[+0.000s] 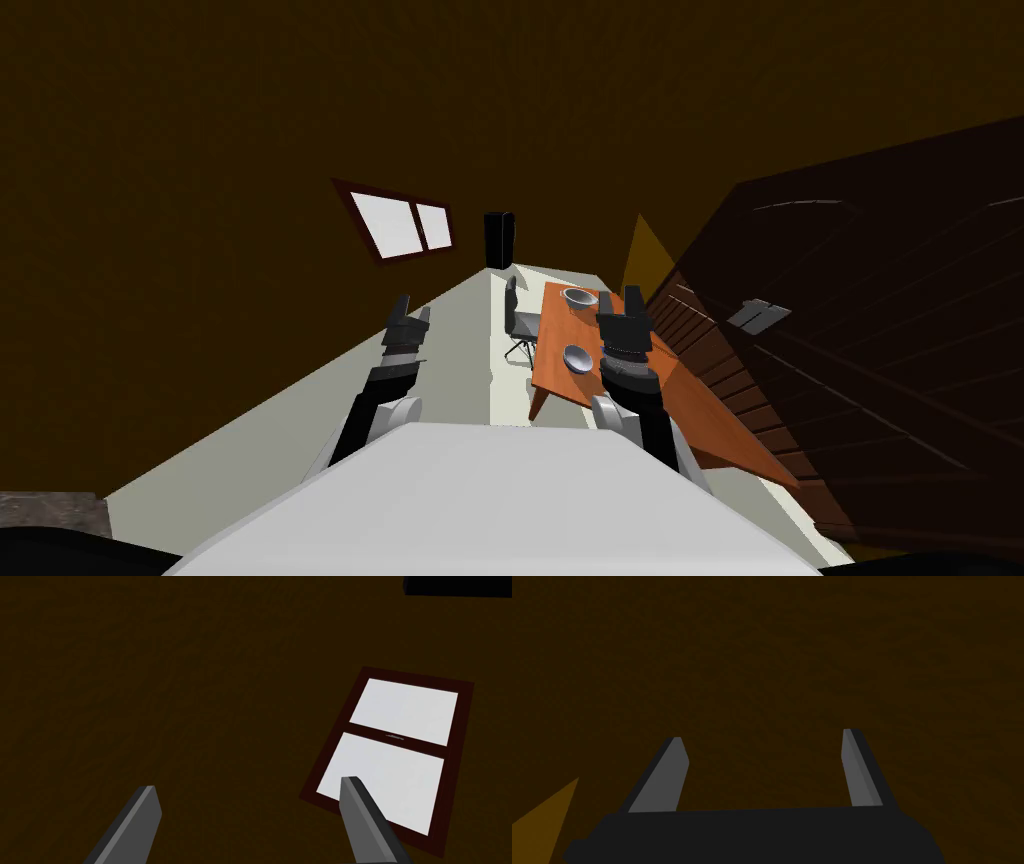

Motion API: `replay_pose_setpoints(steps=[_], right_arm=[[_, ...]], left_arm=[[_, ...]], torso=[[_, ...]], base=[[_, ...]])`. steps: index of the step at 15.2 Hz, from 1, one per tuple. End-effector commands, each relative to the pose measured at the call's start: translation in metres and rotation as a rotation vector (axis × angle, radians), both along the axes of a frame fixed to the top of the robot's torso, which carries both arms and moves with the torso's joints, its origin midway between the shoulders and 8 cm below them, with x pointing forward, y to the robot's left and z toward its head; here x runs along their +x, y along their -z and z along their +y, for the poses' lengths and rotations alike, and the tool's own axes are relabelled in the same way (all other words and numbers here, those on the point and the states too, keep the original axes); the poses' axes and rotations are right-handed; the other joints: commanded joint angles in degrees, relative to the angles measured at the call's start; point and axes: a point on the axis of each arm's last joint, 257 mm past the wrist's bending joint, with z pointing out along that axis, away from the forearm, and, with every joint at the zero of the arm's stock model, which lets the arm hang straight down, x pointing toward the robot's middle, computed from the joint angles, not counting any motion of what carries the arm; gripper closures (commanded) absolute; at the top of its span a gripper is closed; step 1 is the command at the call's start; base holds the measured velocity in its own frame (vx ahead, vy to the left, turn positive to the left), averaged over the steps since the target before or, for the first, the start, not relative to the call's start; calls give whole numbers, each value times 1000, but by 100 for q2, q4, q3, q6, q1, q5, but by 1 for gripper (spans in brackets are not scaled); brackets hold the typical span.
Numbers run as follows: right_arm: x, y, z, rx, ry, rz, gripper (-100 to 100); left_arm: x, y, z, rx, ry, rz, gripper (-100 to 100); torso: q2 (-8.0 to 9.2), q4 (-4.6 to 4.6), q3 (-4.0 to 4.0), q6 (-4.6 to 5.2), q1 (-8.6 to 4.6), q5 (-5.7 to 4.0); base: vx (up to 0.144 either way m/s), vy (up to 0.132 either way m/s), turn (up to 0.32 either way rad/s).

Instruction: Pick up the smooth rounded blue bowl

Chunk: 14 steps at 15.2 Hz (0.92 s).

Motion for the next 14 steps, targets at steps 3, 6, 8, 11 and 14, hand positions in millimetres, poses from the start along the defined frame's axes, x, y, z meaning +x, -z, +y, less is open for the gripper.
replay_pose_setpoints(steps=[3, 6, 8, 11, 14], right_arm=[[11, 17, 14, -92, -19, 50, -100], [21, 37, 25, -175, -31, 99, -100], [26, 49, 31, -223, -37, 128, -100], [37, 79, 42, -335, -49, 194, -100], [43, 97, 47, -398, -54, 230, -100]], left_arm=[[0, 0, 0, 0, 0, 0, 0], [0, 0, 0, 0, 0, 0, 0], [0, 0, 0, 0, 0, 0, 0], [0, 0, 0, 0, 0, 0, 0], [0, 0, 0, 0, 0, 0, 0]], torso=[[3, 0, 1, -2, -9, -2], [9, 1, 5, -4, -26, -5], [14, 3, 8, -2, -28, -6], [12, 3, 7, -2, -25, -6], [11, 2, 6, -3, -28, -6]], base=[[-14, -24, 111], [-31, -59, 183], [-37, -50, 117], [-30, -49, 161], [-33, -57, 171]])
